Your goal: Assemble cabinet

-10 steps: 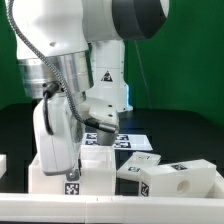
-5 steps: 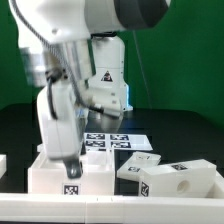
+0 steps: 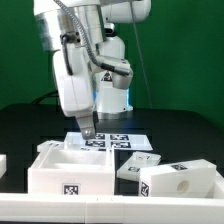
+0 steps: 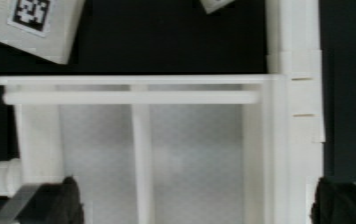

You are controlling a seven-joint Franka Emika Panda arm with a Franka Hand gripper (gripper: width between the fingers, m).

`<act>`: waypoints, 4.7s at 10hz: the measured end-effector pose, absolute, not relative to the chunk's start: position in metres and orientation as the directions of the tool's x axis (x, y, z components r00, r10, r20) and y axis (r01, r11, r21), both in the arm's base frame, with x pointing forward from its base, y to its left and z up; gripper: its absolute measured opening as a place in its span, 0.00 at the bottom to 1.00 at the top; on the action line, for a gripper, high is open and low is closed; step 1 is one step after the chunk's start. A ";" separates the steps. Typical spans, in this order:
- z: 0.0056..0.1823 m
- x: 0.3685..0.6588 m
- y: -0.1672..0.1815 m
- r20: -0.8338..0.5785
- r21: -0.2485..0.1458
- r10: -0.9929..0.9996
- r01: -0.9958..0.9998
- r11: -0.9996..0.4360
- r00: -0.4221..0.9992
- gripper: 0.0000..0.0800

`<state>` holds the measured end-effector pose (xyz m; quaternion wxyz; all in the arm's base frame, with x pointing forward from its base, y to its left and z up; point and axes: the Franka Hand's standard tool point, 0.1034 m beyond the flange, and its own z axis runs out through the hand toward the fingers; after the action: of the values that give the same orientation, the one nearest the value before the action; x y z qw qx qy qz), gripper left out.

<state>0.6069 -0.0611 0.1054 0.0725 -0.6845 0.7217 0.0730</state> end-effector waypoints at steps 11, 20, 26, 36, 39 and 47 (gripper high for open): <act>0.102 0.540 -0.005 -0.216 0.078 -0.974 -0.996 0.046 -0.062 0.81; 0.077 0.496 -0.018 -0.218 0.121 -0.976 -0.992 -0.038 0.011 0.81; 0.077 0.478 -0.023 -0.271 0.268 -0.958 -0.963 0.024 -0.099 0.81; 0.084 0.462 -0.007 -0.318 0.293 -0.921 -0.901 -0.321 0.225 0.81; 0.083 0.462 -0.006 -0.319 0.295 -0.921 -0.900 -0.322 0.224 0.81; 0.083 0.445 0.000 -0.353 0.297 -0.871 -0.842 -0.451 0.342 0.81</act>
Offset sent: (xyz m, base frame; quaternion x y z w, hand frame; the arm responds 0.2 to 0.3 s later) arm 0.0000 0.0000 0.0000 0.0000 0.0000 0.0000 1.0000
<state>0.4455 -0.0005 0.0828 -0.0310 -0.8185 0.5232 0.2353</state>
